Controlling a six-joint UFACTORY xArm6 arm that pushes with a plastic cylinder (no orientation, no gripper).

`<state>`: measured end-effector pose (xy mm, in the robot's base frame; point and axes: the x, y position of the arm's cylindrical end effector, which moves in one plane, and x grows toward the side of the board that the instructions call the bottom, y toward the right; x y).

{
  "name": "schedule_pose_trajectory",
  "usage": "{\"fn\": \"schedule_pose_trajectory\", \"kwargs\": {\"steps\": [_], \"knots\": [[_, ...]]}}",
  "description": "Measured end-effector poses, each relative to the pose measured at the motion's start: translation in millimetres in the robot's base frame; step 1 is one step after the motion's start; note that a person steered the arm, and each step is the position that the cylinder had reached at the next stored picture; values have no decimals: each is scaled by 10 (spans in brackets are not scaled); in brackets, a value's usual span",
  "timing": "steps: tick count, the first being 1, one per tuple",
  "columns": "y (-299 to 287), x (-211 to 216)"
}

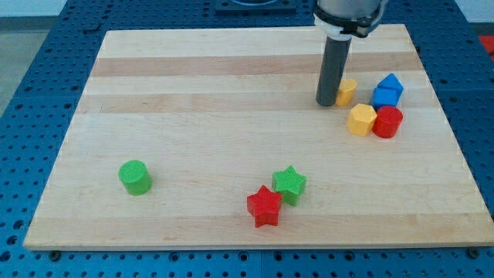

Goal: Slide the yellow heart towards the group of blocks

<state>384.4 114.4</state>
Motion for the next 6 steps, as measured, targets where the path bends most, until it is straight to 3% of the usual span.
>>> {"fn": "schedule_pose_trajectory", "kwargs": {"steps": [2, 6], "knots": [[-72, -428], [215, -436]]}}
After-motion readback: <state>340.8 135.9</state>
